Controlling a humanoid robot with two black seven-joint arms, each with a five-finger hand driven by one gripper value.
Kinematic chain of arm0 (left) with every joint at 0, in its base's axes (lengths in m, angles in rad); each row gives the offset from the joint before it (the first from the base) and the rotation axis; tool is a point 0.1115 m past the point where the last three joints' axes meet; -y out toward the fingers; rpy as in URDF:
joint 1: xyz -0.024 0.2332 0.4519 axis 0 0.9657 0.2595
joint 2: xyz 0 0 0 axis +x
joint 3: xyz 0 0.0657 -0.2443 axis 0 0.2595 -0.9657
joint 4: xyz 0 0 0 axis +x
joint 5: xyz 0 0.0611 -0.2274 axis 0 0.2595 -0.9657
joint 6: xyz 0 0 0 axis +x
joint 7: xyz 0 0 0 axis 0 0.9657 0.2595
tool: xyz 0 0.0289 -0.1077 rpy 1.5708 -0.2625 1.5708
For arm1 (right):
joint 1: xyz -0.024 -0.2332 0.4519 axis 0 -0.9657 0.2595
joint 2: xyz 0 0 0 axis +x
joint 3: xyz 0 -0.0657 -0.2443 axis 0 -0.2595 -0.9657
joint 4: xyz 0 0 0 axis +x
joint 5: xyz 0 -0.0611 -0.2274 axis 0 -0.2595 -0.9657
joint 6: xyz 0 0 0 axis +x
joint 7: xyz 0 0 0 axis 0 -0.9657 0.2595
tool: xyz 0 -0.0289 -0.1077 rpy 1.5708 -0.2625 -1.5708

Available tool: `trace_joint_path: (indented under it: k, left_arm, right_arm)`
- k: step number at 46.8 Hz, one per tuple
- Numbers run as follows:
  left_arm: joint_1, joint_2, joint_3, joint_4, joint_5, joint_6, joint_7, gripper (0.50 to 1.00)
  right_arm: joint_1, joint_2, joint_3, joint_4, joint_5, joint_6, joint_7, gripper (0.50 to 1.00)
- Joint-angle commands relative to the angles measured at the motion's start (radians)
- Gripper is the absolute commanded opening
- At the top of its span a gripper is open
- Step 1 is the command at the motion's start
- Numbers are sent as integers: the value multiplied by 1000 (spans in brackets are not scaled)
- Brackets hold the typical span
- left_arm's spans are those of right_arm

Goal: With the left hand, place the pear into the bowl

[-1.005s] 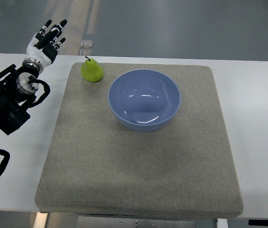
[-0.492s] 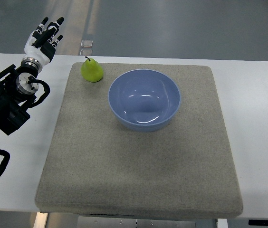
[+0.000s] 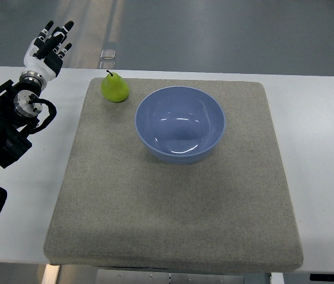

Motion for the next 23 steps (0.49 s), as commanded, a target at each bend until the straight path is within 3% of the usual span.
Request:
trace_joint_path:
  k: [1,9,23]
  left_arm:
    - [-1,13,0,0,0,-1,0,1000]
    - [-6,28,9,-2,34,-2,0,1000]
    - [-50,53,22,-41,339,-2,6,1000]
  right_arm:
    - [0,0,-1,0,0,0,0,926]
    - [0,0,-1,0,0,0,0,926]
    - [0,0,-1,0,0,0,0,926]
